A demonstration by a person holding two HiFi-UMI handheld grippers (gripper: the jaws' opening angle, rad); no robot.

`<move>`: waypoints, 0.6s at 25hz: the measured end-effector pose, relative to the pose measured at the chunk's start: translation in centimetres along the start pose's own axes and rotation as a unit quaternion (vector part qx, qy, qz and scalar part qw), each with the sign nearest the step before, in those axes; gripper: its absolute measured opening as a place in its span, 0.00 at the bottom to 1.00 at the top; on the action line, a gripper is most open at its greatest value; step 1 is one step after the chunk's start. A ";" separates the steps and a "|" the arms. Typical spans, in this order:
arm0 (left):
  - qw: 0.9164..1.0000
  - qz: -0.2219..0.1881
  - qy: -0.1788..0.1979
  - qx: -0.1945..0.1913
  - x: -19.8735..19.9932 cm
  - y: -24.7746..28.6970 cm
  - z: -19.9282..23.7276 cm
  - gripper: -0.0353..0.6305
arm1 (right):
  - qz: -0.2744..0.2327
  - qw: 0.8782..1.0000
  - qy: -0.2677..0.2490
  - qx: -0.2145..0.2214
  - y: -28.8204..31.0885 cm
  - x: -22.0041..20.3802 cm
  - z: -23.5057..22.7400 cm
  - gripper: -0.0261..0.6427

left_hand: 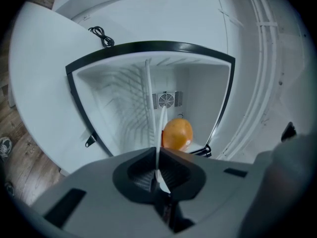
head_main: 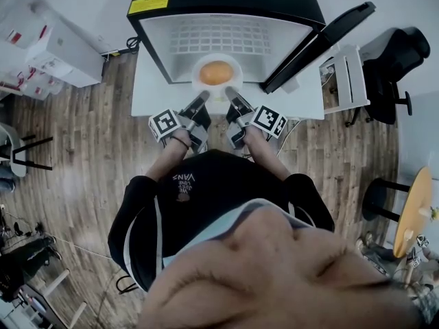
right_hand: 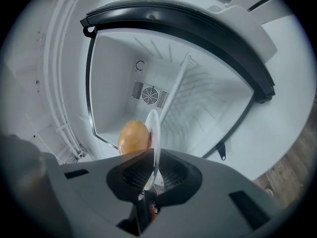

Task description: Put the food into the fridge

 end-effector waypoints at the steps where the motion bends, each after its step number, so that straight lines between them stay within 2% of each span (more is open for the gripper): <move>1: 1.000 0.002 0.002 -0.003 0.3 0.3 -0.1 0.09 | -0.002 1.000 0.000 0.000 0.2 0.3 0.0 0.08; 5: 1.000 0.007 0.007 -0.006 1.3 1.2 -0.4 0.09 | -0.006 1.000 -0.005 -0.001 1.0 1.4 0.2 0.08; 15: 1.000 0.009 -0.009 -0.007 3.0 2.4 -0.3 0.09 | -0.005 1.000 -0.008 -0.001 2.9 2.7 0.2 0.08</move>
Point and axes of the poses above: the fingertips, and each gripper's own axes: y forward along the fingers, z to its left, x out of its top, the point moved 7 cm from there along -y, backward along the fingers, and after that the axes turned 2 degrees about z, right-handed, at the moved point
